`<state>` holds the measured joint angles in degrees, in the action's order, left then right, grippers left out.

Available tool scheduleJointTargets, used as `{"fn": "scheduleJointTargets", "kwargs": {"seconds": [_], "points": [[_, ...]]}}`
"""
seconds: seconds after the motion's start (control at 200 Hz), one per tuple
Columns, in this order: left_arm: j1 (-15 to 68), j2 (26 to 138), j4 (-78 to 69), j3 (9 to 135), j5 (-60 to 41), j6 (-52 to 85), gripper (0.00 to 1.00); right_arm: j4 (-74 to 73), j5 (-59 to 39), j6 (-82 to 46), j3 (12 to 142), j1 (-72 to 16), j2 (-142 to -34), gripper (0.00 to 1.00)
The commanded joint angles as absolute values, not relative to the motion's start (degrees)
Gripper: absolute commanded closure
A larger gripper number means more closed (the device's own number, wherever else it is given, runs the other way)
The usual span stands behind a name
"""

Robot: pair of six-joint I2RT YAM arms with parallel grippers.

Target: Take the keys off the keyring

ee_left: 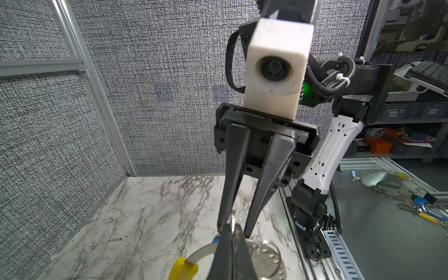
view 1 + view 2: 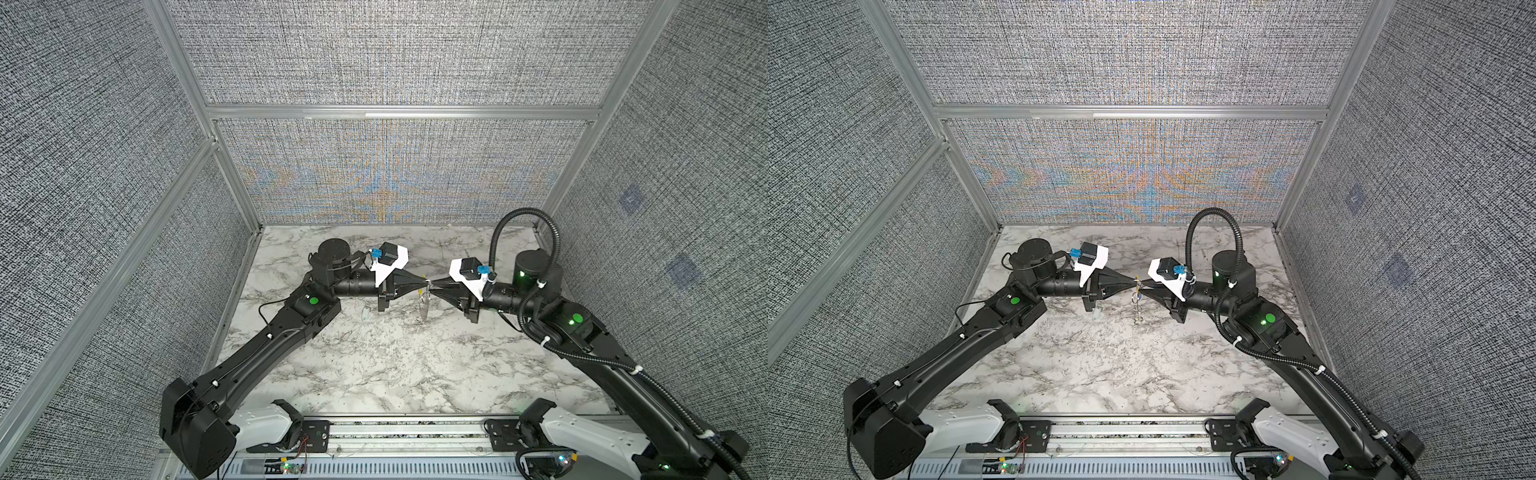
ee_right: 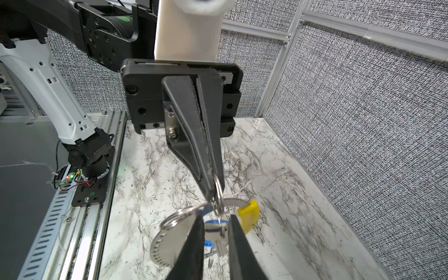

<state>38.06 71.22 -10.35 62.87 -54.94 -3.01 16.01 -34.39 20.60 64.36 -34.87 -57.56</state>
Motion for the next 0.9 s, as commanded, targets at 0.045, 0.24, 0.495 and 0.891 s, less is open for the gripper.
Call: {"fn": "scheduleJointTargets", "kwargs": {"seconds": [0.045,0.24,0.495,0.891], "points": [[38.0,71.0,-10.1,63.5,-56.7,-3.7,1.0,14.1,-36.2,19.5,64.0,-34.7,-57.7,0.81],[38.0,71.1,-9.7,63.5,-57.3,-3.8,1.0,13.5,-37.2,19.1,64.2,-34.5,-57.7,0.81],[38.0,71.3,-9.0,63.8,-57.8,-4.2,1.0,12.9,-38.9,18.3,64.0,-34.3,-58.0,0.84],[38.0,71.5,-6.1,64.7,-56.7,-6.0,1.0,15.0,-39.2,18.7,64.3,-33.8,-58.5,0.99]]}}
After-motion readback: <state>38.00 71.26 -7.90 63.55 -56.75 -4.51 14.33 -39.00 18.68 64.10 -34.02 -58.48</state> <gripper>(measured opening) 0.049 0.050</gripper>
